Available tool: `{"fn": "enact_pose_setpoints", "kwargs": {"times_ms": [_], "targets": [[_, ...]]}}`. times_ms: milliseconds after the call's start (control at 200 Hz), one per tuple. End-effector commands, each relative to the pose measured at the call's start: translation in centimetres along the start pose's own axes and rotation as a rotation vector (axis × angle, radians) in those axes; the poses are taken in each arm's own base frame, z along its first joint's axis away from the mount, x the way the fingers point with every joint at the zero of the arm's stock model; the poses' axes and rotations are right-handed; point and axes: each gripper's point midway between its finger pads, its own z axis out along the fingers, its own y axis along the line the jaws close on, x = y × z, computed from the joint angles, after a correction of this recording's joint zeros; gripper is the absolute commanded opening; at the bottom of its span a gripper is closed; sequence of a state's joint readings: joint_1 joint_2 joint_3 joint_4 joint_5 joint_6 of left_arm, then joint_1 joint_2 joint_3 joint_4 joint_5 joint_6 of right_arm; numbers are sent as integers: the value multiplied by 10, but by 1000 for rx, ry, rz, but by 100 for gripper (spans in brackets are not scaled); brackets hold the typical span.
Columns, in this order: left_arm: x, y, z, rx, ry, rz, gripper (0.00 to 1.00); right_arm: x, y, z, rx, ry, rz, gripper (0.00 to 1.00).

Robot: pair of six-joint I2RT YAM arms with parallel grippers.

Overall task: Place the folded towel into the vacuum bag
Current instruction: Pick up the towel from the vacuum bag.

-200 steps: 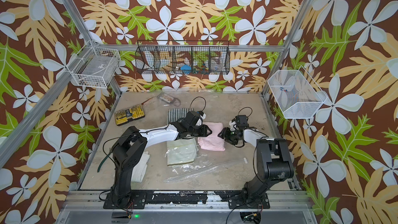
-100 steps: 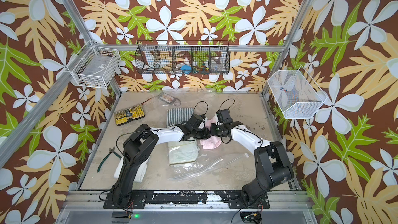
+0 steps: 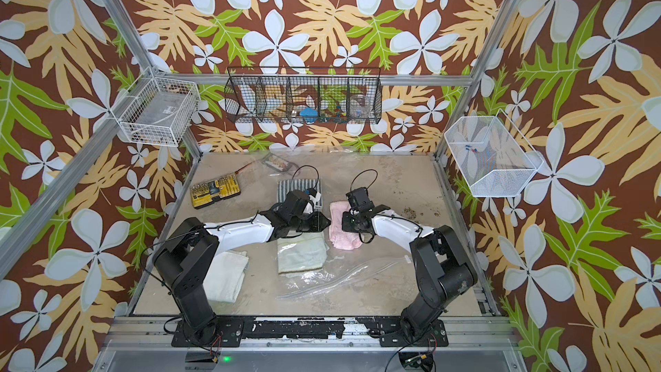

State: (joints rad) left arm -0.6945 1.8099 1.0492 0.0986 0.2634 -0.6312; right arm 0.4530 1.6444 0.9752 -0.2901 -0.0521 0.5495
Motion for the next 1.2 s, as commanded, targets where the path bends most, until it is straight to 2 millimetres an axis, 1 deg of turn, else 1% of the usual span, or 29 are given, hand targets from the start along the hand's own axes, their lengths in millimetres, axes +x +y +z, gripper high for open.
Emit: {"fn": "enact_pose_setpoints", "kwargs": {"times_ms": [0, 35, 60, 140, 250, 315, 390, 460, 530, 611, 666, 706, 756, 881, 966, 1021, 1061, 1096, 1131, 1181, 1196], "targets": [[11, 18, 6, -36, 32, 9, 23, -2, 6, -2, 44, -15, -20, 22], [14, 18, 8, -24, 44, 5, 23, -1, 12, 1, 48, -8, -29, 24], [16, 17, 9, -19, 49, 3, 23, 1, 16, 3, 53, 2, -35, 28], [18, 17, 6, -9, 45, 3, 23, 10, 26, 13, 67, 21, -45, 45], [20, 16, -1, -10, 45, 22, 22, 23, 25, 25, 82, 42, -48, 62], [22, 16, -5, -13, 48, 30, 22, 25, 25, 26, 95, 37, -59, 71], [22, 16, -10, -13, 44, 32, 21, 27, 30, 28, 85, 42, -83, 77], [22, 13, -17, -8, 36, 35, 21, 35, 35, 37, 80, 87, -108, 80], [19, 8, -27, -4, 21, 42, 21, 45, 29, 50, 142, 131, -151, 82], [17, 3, -40, 3, 8, 61, 21, 58, 6, 61, 270, 168, -184, 79], [18, 1, -48, 6, -2, 78, 21, 59, -11, 62, 364, 173, -203, 75], [20, 4, -52, -3, -6, 89, 21, 56, -16, 62, 398, 170, -215, 72], [23, 12, -52, -28, -5, 96, 22, 47, -17, 58, 419, 149, -223, 68], [30, 31, -47, -74, 19, 67, 22, 11, -6, 41, 391, 72, -220, 46], [27, 41, -49, -115, -1, 60, 23, -17, 2, 19, 363, 12, -215, 36], [24, 46, -51, -145, -19, 62, 25, -35, 6, 1, 344, -36, -212, 32], [22, 45, -54, -151, -22, 68, 27, -47, 7, -14, 327, -62, -208, 30], [22, 40, -56, -137, -21, 76, 29, -56, 7, -26, 320, -81, -204, 28], [21, 30, -59, -112, -22, 90, 33, -63, 6, -39, 314, -102, -205, 27], [23, 10, -63, -77, -24, 139, 41, -67, 3, -56, 301, -124, -198, 26], [27, 3, -64, -66, -18, 163, 44, -67, 1, -60, 294, -126, -194, 26]]}}
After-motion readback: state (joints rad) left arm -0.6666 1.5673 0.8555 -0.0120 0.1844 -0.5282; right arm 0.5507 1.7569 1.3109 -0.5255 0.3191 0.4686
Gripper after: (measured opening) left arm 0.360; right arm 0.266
